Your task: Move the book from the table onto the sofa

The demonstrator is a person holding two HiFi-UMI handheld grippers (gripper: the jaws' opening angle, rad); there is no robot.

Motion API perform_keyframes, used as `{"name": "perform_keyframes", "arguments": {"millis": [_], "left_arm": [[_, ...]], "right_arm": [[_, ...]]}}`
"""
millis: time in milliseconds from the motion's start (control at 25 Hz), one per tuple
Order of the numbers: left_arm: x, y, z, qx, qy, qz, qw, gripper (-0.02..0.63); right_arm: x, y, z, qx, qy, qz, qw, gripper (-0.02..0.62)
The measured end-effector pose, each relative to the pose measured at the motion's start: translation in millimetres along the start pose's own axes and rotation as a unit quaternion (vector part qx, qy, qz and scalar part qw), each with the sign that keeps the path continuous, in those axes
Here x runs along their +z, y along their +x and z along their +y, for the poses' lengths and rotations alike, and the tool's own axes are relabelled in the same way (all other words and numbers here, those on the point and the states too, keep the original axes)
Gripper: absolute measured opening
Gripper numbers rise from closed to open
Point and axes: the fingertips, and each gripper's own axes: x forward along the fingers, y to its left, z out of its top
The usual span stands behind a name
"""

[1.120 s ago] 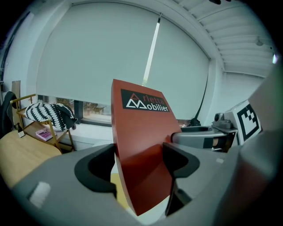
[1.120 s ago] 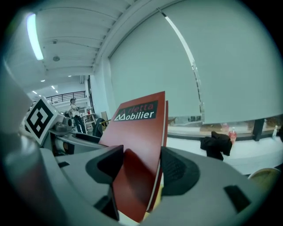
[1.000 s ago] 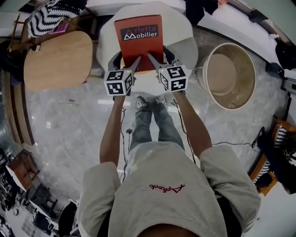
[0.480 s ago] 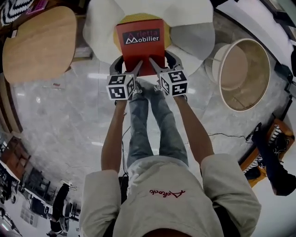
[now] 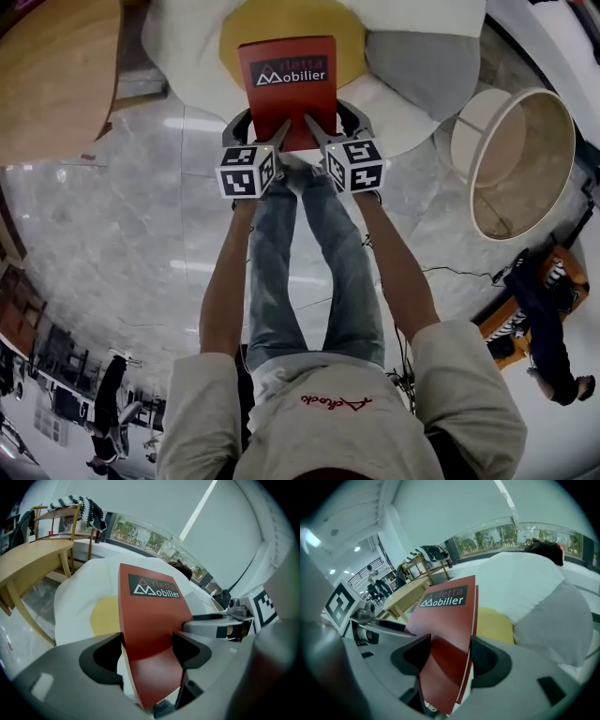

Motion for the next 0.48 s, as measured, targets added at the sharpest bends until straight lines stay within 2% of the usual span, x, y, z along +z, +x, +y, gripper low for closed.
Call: {"name": "perform_keyframes", "arguments": {"millis": [200,480], "left_arm": [[-17,51,29,0.005,-0.004,0.002,1.0,0.342],[-16,122,69,0.024,0.002,0.002,0.9997,0.342]], "right_arm": [[-24,50,-25,-0.002,-0.008,0.01,1.0,0.27],[-32,121,-65,-0.008,-0.006,0.018,1.0,0.27]]}}
